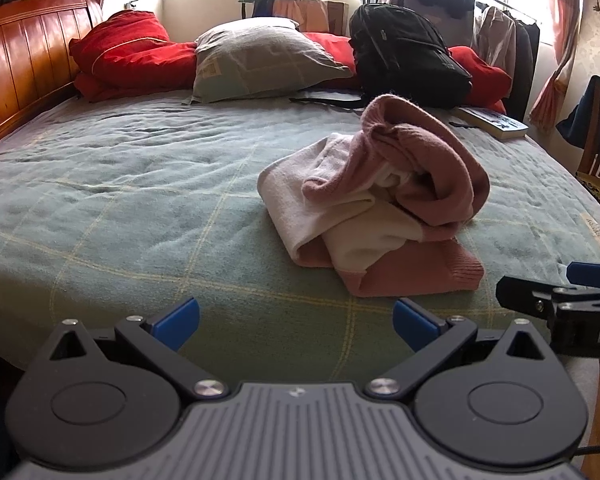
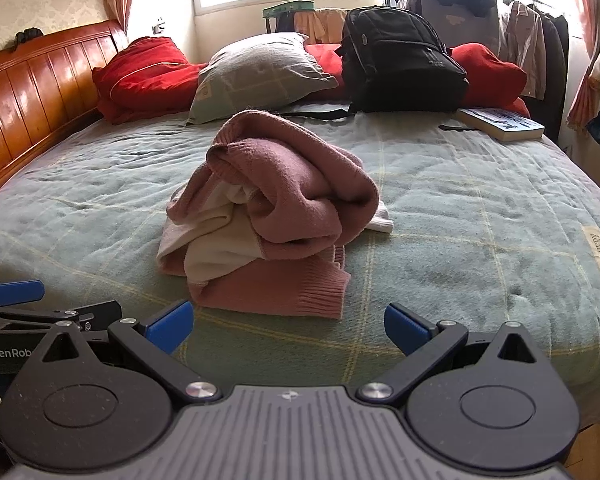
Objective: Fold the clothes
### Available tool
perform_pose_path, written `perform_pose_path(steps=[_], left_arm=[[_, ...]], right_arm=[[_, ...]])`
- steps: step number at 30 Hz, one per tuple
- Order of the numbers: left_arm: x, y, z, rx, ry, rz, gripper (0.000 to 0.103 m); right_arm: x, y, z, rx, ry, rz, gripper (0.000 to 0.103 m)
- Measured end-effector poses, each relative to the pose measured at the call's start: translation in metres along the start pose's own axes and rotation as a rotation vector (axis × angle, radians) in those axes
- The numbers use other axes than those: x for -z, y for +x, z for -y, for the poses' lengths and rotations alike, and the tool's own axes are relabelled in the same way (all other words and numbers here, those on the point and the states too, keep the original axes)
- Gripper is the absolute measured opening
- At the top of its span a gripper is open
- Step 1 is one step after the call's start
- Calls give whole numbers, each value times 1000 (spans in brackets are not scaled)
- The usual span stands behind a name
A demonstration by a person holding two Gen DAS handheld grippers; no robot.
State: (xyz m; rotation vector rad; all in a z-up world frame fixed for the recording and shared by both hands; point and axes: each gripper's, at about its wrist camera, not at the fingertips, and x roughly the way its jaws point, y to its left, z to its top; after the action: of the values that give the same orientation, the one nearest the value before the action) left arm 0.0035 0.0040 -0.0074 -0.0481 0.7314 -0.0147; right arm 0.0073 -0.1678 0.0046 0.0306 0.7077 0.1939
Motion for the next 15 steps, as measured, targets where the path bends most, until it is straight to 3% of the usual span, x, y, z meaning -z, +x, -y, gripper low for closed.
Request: perform_pose_path(steps=[15], left_arm=[[-4,10,7,1,42,-18,102]], right_arm=[[-1,7,4,10,21,-22,103]])
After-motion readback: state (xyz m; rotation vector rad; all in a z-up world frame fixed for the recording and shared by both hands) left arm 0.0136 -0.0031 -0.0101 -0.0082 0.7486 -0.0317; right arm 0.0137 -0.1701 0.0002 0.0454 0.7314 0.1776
